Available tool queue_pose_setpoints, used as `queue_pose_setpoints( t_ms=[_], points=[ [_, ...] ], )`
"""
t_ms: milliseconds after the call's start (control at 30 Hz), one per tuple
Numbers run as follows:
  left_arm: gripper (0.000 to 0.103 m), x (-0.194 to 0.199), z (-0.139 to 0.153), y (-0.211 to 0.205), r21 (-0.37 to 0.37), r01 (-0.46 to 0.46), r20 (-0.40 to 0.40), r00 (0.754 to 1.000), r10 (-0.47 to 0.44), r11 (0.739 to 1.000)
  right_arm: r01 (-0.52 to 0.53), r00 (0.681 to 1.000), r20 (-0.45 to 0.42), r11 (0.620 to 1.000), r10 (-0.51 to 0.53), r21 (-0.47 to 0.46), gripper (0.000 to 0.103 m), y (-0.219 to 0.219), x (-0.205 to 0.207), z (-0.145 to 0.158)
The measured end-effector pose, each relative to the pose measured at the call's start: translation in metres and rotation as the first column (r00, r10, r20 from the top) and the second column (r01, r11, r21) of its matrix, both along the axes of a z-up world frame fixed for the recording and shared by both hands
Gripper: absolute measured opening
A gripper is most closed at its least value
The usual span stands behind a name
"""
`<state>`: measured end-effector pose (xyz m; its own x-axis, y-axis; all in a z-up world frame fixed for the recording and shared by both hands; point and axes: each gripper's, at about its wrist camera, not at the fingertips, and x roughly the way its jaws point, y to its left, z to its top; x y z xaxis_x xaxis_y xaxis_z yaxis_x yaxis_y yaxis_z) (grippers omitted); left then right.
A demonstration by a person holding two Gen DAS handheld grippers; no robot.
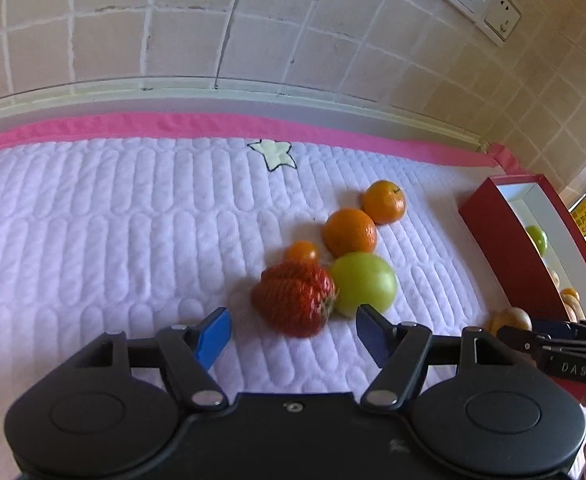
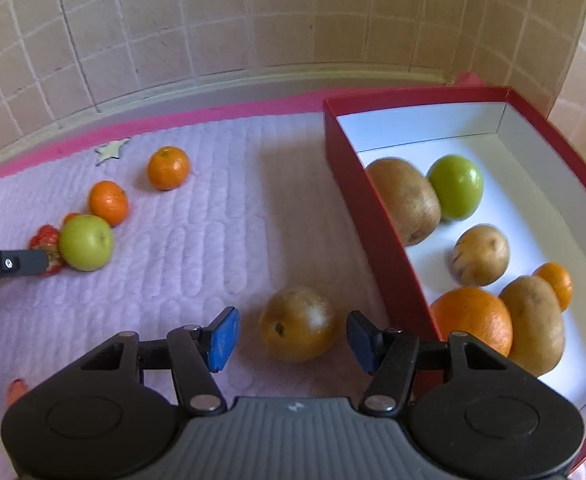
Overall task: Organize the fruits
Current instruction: 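Grasp the strawberry with the left tool while the right grasps the brown pear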
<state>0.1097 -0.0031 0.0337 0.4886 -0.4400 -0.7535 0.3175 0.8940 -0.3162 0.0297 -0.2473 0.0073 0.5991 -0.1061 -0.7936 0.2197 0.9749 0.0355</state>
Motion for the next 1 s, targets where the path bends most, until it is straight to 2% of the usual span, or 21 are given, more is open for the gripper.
queue_pose_setpoints(
  t_ms=[100,233,333,433,467,533,567,733,833,900,1000],
  points=[
    [0.082,0.006,-0.004,-0.008,0.017,0.001,0.024,1.000,-0.001,1.000,-0.001,1.000,0.000,1.000,0.001,-0.018,0.061,0.003,0.003,-0.001],
    [0.082,0.010,-0.005,-0.010,-0.004,0.028,0.044,0.999,-0.028,1.000,-0.007,1.000,-0.010,0.998,0.007,-0.063,0.059,0.008,0.007,-0.003],
    [0.081,0.010,-0.006,-0.007,-0.015,0.064,0.050,0.997,-0.064,0.998,-0.016,0.999,-0.033,0.997,0.014,-0.071,0.051,0.009,0.008,-0.005],
    [0.081,0.008,-0.006,-0.003,-0.017,0.088,0.063,0.994,-0.087,0.996,-0.026,0.999,-0.048,0.996,0.023,-0.080,0.049,0.009,0.006,-0.006],
    [0.079,0.007,-0.006,-0.002,-0.012,0.088,0.069,0.994,-0.087,0.996,-0.027,0.999,-0.049,0.996,0.023,-0.085,0.048,0.009,0.006,-0.007],
    [0.064,0.008,-0.008,-0.001,0.003,0.085,0.072,0.994,-0.085,0.996,-0.028,0.998,-0.054,0.996,0.024,-0.086,0.047,0.008,0.008,-0.009],
    [0.063,0.010,-0.010,0.000,0.004,0.084,0.070,0.994,-0.084,0.996,-0.025,0.998,-0.052,0.996,0.021,-0.083,0.047,0.008,0.008,-0.009],
    [0.057,0.010,-0.012,0.002,-0.019,0.084,0.080,0.993,-0.082,0.996,-0.023,0.999,-0.039,0.998,0.021,-0.052,0.046,0.005,0.007,-0.006],
    [0.056,0.004,-0.006,0.000,-0.008,0.068,0.103,0.992,-0.067,0.998,-0.043,0.999,-0.016,0.998,0.043,0.043,0.046,0.000,0.005,-0.001],
    [0.056,-0.003,0.008,0.001,-0.008,0.043,0.137,0.990,-0.042,0.999,-0.061,0.998,0.018,0.994,0.060,0.088,0.046,-0.002,0.002,0.008],
    [0.056,-0.010,0.041,-0.001,-0.030,0.035,0.220,0.975,-0.028,0.999,-0.093,0.992,0.094,0.990,0.083,0.105,0.046,-0.004,-0.003,0.031]
  ],
)
